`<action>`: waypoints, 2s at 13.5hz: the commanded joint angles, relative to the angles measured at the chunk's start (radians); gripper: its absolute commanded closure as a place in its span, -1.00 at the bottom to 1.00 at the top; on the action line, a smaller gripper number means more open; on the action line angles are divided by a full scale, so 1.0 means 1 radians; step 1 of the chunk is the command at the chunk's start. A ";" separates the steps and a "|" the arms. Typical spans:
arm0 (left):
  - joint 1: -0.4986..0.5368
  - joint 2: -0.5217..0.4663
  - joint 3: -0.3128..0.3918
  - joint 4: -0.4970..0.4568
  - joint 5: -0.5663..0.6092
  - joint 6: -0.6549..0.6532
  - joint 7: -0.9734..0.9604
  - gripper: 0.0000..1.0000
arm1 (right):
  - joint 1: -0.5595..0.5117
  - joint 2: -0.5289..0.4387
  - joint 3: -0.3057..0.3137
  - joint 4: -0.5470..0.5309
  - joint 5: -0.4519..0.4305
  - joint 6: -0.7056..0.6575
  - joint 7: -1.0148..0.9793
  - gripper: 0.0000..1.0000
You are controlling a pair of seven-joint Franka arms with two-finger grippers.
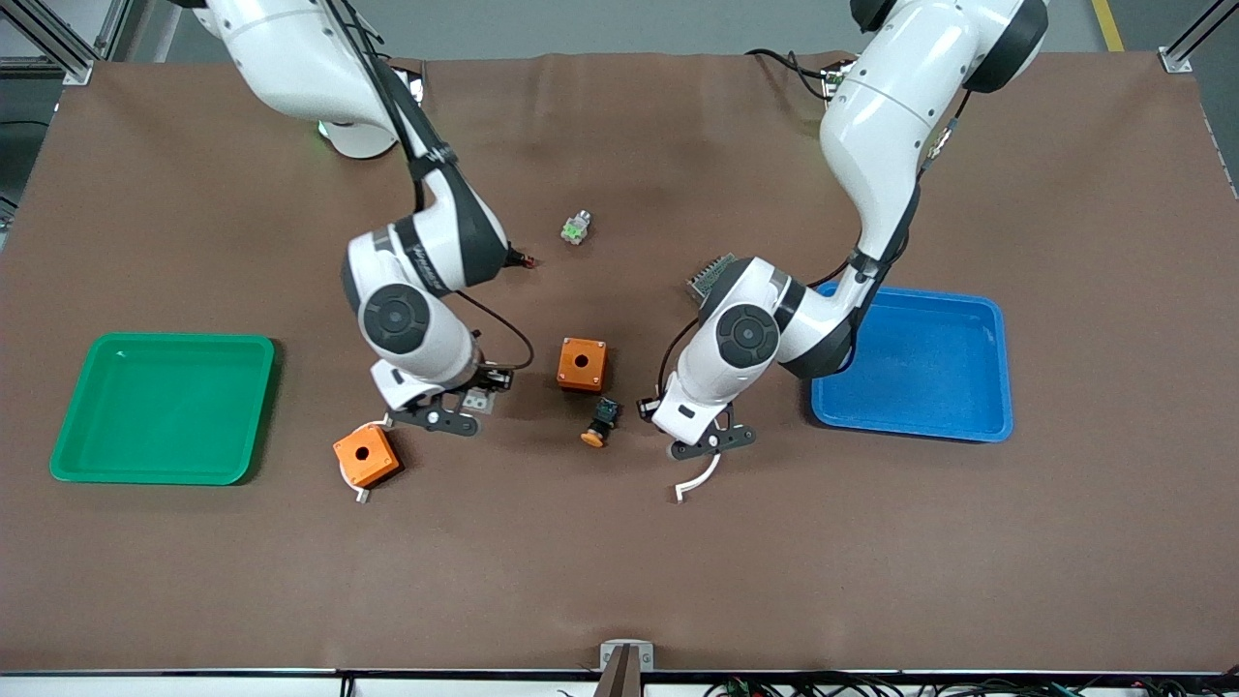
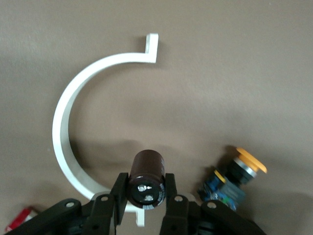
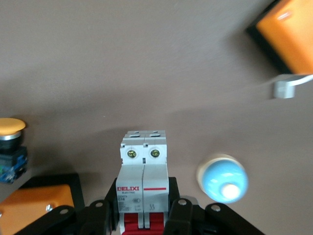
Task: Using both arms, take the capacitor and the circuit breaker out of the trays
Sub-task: 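Lower the capacitor beside the white clip while the right gripper lowers the breaker, then open both grippers and lift them away from the placed parts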
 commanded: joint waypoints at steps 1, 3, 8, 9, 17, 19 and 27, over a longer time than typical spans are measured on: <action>-0.051 0.038 0.065 0.058 0.002 0.016 -0.006 0.87 | 0.028 0.065 -0.014 0.012 0.035 0.071 0.015 0.97; -0.078 0.052 0.091 0.057 0.005 0.047 -0.006 0.60 | 0.028 0.090 -0.014 0.012 0.035 0.102 0.015 0.95; -0.083 0.042 0.104 0.057 0.002 0.053 -0.005 -0.45 | 0.025 0.086 -0.014 0.014 0.035 0.086 0.015 -1.00; -0.079 0.032 0.105 0.057 0.003 0.053 -0.005 -0.46 | 0.019 0.080 -0.014 0.014 0.035 0.074 0.012 -1.00; 0.099 -0.248 0.107 0.026 0.028 -0.309 0.139 -0.99 | -0.061 -0.187 -0.023 0.028 0.024 -0.209 -0.051 -1.00; 0.171 -0.319 0.107 0.025 0.040 -0.436 0.240 -1.00 | -0.128 -0.262 -0.025 0.026 0.022 -0.303 -0.234 -1.00; 0.397 -0.683 0.105 -0.200 0.103 -0.567 0.699 -1.00 | -0.378 -0.523 -0.025 -0.052 -0.123 -0.446 -0.648 -1.00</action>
